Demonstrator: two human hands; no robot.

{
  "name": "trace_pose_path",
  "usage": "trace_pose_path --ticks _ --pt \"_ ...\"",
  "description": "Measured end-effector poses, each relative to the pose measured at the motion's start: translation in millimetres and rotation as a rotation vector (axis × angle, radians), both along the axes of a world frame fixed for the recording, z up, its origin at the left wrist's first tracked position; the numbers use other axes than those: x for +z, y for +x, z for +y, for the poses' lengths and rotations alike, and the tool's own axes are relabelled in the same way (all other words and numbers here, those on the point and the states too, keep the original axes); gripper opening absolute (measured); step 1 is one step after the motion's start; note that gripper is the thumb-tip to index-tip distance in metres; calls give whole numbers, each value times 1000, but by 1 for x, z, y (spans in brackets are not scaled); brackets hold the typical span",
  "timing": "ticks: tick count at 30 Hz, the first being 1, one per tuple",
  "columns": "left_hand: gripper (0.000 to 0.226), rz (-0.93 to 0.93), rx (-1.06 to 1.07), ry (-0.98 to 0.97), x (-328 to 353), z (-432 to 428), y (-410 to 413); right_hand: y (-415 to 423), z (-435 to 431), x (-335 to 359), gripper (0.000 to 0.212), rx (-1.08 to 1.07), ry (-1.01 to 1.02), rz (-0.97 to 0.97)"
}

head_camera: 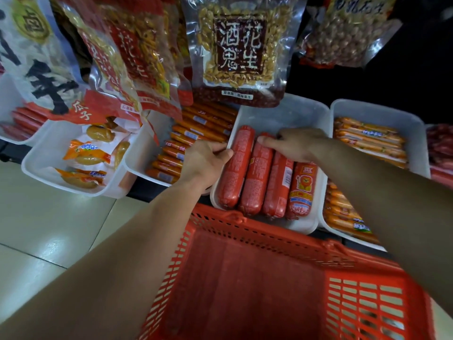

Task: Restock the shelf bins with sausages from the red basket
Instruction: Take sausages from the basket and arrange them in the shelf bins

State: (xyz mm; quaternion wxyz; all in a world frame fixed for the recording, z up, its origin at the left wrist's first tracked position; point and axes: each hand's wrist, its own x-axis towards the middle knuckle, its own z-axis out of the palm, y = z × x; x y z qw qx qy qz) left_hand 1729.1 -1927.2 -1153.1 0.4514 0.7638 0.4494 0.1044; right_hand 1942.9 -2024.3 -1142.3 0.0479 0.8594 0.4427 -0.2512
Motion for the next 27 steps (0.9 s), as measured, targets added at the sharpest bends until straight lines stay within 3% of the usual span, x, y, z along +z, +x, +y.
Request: trace_pose_path --ticks 7,13,27 --pt "31 16 -3 44 4 -5 1 -5 -19 -5 74 28 125 -42" --pt "34 4 3 17 2 -4 0 -16 -21 -14 79 -1 187 -164" --pt "33 -22 -1 -3 0 -6 0 -42 -6 -16 72 -2 240 -130"
